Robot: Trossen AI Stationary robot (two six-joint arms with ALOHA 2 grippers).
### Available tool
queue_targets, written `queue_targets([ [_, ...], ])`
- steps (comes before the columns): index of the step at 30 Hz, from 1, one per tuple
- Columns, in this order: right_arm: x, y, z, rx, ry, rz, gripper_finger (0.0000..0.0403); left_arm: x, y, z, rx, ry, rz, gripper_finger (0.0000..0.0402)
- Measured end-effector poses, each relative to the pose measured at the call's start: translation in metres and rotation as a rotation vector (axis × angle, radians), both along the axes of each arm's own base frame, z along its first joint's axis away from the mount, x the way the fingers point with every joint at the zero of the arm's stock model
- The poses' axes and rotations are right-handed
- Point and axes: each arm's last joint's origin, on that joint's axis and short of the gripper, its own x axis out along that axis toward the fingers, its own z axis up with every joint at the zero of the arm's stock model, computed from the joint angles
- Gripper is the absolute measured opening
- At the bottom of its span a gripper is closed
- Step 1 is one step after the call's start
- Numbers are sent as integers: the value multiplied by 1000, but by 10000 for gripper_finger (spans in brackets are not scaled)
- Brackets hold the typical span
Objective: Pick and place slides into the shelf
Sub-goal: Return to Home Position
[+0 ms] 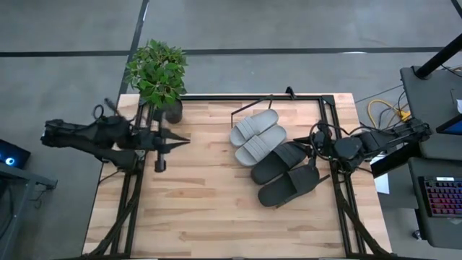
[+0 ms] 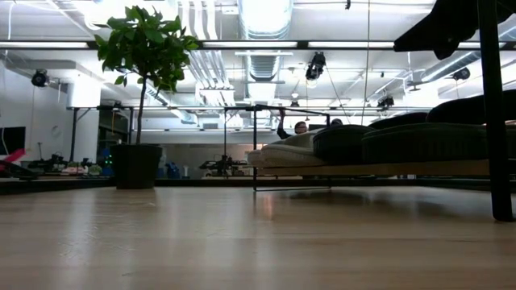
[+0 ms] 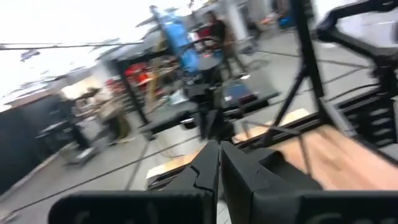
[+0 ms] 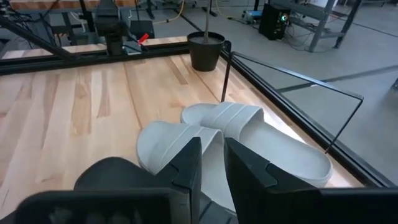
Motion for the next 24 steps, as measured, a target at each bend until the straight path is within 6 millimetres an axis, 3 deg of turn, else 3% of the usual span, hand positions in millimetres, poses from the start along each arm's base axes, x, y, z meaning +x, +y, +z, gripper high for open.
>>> queue_targets([
  [5,0,0,-1,6,3,-1,61,-22,-7,-32,8,14,142,0],
  [11,0,0,-4,6,11,-3,61,-35,-9,-83,-13,-7,125,0],
  [15,1,0,-7,6,19,-4,61,-46,-6,-108,-102,-24,82,0],
  [22,1,0,-7,-2,20,-5,61,-47,-6,-156,-156,-17,48,0],
  [24,1,0,-7,-2,20,-5,61,-49,-6,-160,-146,-83,45,0],
])
